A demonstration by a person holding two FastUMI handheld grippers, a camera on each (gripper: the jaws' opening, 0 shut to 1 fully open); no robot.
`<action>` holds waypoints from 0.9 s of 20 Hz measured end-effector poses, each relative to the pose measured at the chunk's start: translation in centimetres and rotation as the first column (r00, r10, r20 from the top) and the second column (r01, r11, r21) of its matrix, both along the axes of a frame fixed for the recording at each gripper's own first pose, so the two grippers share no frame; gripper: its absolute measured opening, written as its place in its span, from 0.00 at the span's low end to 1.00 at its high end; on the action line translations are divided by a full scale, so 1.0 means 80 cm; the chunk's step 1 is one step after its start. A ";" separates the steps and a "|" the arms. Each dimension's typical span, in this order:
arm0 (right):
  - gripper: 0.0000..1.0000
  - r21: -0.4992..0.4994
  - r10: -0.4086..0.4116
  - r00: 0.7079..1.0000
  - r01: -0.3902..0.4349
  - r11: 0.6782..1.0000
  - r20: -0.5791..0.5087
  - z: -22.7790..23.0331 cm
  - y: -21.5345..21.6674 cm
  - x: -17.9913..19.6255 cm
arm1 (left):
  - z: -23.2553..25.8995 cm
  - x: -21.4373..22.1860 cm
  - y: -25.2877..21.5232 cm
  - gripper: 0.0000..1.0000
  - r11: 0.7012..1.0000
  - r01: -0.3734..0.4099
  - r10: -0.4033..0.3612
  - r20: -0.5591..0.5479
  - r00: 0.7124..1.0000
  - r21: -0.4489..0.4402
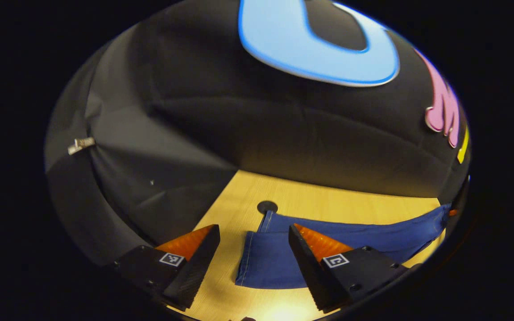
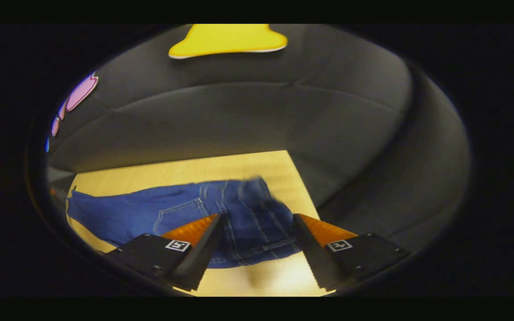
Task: Grasp the waist and the cuffs of the jeans and fold them to make the two legs overlap; first hold the waist and fold one-third of the jeans toward the cuffs, then hold the cuffs and fold the remaining one-third in the same direction to finish folding.
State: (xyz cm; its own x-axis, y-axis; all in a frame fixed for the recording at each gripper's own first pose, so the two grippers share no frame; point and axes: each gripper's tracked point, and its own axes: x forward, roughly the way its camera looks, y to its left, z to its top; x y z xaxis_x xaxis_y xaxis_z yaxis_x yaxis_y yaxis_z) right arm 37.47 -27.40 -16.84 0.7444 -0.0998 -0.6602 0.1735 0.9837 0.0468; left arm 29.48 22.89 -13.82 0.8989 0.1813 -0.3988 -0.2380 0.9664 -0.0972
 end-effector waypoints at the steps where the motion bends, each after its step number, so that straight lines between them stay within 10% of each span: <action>1: 0.98 -0.008 -0.030 0.999 0.030 1.000 0.032 0.009 -0.002 -0.010 | 0.018 -0.023 -0.014 0.97 1.000 0.000 -0.001 0.040 0.999 0.019; 8: 0.98 0.158 -0.257 0.949 0.230 0.960 0.181 0.018 -0.036 -0.057 | 0.085 -0.159 -0.161 0.96 0.995 0.092 -0.098 0.144 0.985 0.046; 18: 0.98 0.213 -0.279 0.951 0.247 0.945 0.136 -0.059 -0.030 -0.041 | 0.040 -0.204 -0.305 0.96 0.976 0.214 -0.210 0.097 0.973 -0.033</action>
State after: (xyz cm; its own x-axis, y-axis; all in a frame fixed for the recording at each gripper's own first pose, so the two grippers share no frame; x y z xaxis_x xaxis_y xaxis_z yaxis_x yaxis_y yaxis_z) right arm 34.23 -29.81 -21.55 0.8070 -0.1904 -0.5590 0.3989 0.8737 0.2783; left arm 13.20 -1.50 -10.62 0.9484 -0.0331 -0.3153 -0.0158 0.9884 -0.1513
